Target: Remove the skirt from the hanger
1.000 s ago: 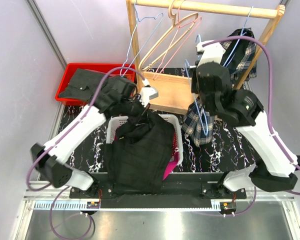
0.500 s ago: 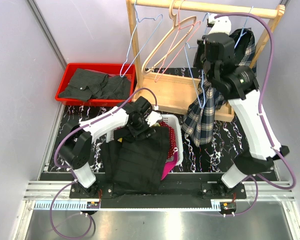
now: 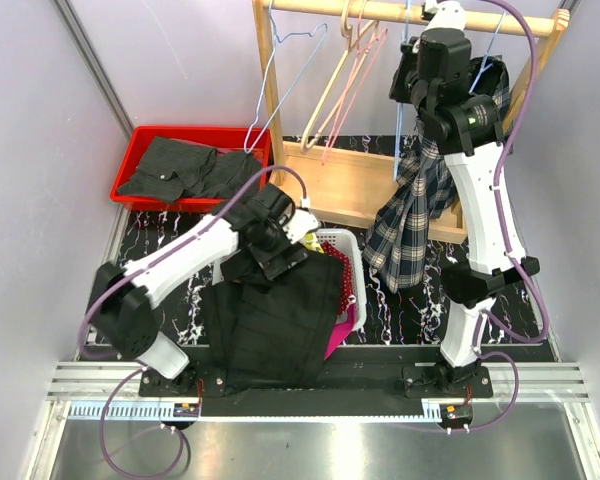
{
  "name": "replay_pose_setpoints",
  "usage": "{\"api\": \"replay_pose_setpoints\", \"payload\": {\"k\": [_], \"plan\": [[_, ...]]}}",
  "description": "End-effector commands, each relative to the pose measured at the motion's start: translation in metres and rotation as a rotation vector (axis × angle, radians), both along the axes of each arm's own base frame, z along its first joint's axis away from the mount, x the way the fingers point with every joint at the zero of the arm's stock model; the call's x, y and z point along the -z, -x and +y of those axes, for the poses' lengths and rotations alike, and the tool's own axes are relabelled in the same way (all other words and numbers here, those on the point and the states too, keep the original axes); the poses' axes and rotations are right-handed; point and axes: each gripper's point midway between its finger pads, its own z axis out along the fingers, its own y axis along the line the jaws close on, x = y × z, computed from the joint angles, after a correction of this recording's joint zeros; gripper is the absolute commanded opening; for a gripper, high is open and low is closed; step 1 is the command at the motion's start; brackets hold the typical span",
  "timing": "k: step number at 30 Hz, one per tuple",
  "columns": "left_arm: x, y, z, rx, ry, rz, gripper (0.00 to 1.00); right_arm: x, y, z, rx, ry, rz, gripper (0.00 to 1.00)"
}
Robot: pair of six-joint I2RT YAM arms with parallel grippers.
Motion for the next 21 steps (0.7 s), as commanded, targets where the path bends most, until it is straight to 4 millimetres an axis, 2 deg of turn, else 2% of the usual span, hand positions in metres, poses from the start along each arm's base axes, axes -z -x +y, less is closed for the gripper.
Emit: {"api": "replay_pose_setpoints", "payload": {"k": [1, 7, 9, 13, 15, 17, 18, 20, 21], "plan": [[-0.080, 0.014, 0.004, 0.083, 0.098, -0.093, 0.99, -0.023, -0.011, -0.013, 0.017, -0.021, -0.082, 0.00], [-0.138, 0.038, 0.009, 0.140, 0.186, -0.127, 0.99, -0.010, -0.026, -0.016, 0.023, -0.007, -0.066, 0.00], [-0.155, 0.038, 0.010, 0.143, 0.205, -0.165, 0.99, -0.005, -0.033, -0.018, 0.019, -0.016, -0.057, 0.00], [-0.171, 0.044, 0.014, 0.150, 0.233, -0.197, 0.99, 0.004, -0.046, -0.019, 0.011, -0.045, -0.042, 0.00], [-0.165, 0.053, 0.012, 0.173, 0.244, -0.160, 0.99, 0.012, -0.050, -0.016, 0.002, -0.050, -0.025, 0.00], [-0.157, 0.070, 0.007, 0.218, 0.282, -0.087, 0.99, 0.018, -0.050, -0.013, -0.010, -0.061, -0.005, 0.00], [-0.142, 0.083, 0.005, 0.252, 0.293, -0.019, 0.99, 0.028, -0.051, -0.011, -0.017, -0.055, 0.023, 0.00], [-0.124, 0.096, 0.005, 0.280, 0.295, 0.054, 0.99, 0.029, -0.046, -0.008, -0.039, -0.065, 0.030, 0.00], [-0.108, 0.105, 0.005, 0.295, 0.293, 0.111, 0.99, 0.042, -0.046, -0.006, -0.045, -0.060, 0.062, 0.00]]}}
